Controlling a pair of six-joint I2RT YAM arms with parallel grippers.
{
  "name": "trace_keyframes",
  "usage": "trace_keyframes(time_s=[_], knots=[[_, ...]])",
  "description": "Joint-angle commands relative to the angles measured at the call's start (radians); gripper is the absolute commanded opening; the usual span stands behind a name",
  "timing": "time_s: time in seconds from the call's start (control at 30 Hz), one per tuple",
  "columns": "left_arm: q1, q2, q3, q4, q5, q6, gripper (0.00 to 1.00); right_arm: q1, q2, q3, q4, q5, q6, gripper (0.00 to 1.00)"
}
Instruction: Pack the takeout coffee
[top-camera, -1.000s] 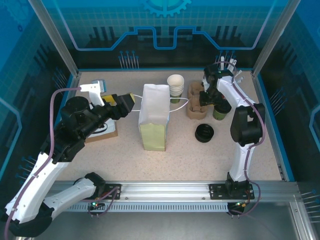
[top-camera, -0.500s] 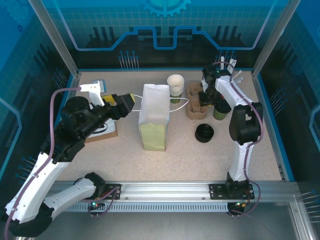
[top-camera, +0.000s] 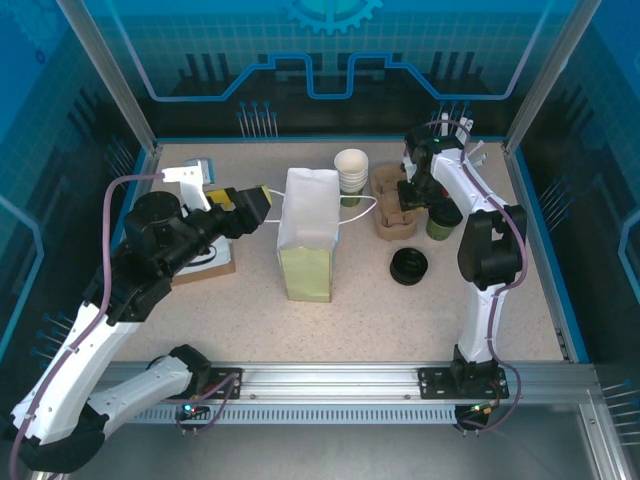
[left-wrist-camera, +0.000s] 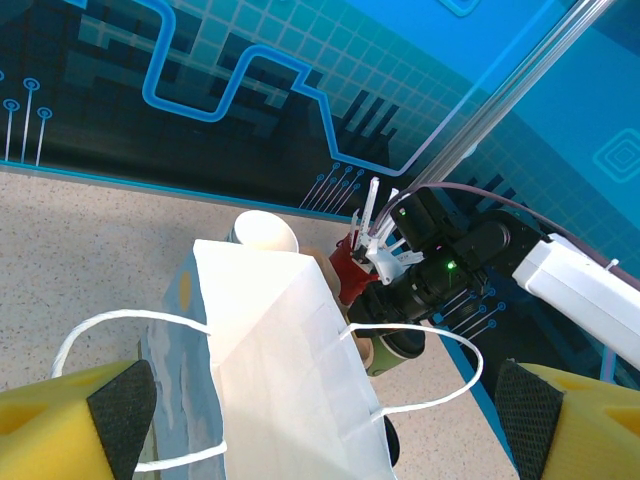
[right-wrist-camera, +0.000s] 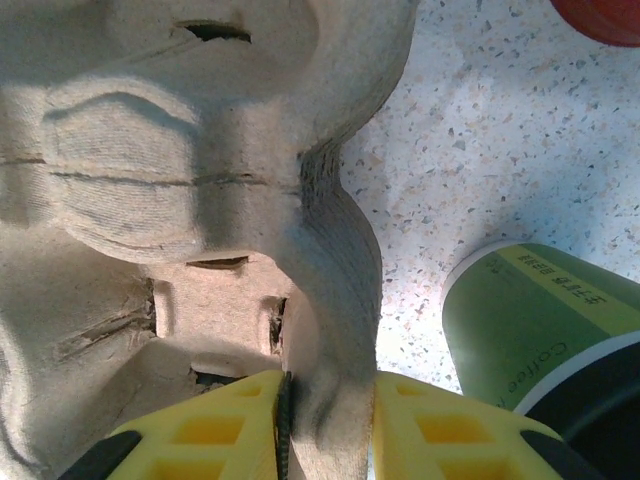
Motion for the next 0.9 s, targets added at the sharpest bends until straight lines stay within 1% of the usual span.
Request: trace_keyframes(time_s=[0.0, 0.33, 0.57, 0.87], knots=[[-0.003, 0.006, -0.002, 0.021, 0.016, 0.017, 0.91, 0.006, -0.004, 0.031, -0.042, -0.008, -0.014, 0.28], [-0.002, 0.018, 0.002, 0.02, 0.019, 0.018, 0.92, -0.017, 0.009, 0.03, -0.038, -0.059, -0.012, 0.3], [-0.002, 0.024, 0.005, 0.021, 0.019, 0.016, 0.92, -0.023, 0.0, 0.025, -0.043, -0.064, -0.013, 0.26], [-0.002, 0.026, 0.001, 0.021, 0.018, 0.014, 0.92, -0.046, -0.027, 0.013, -0.032, -0.116, -0.003, 0.18]])
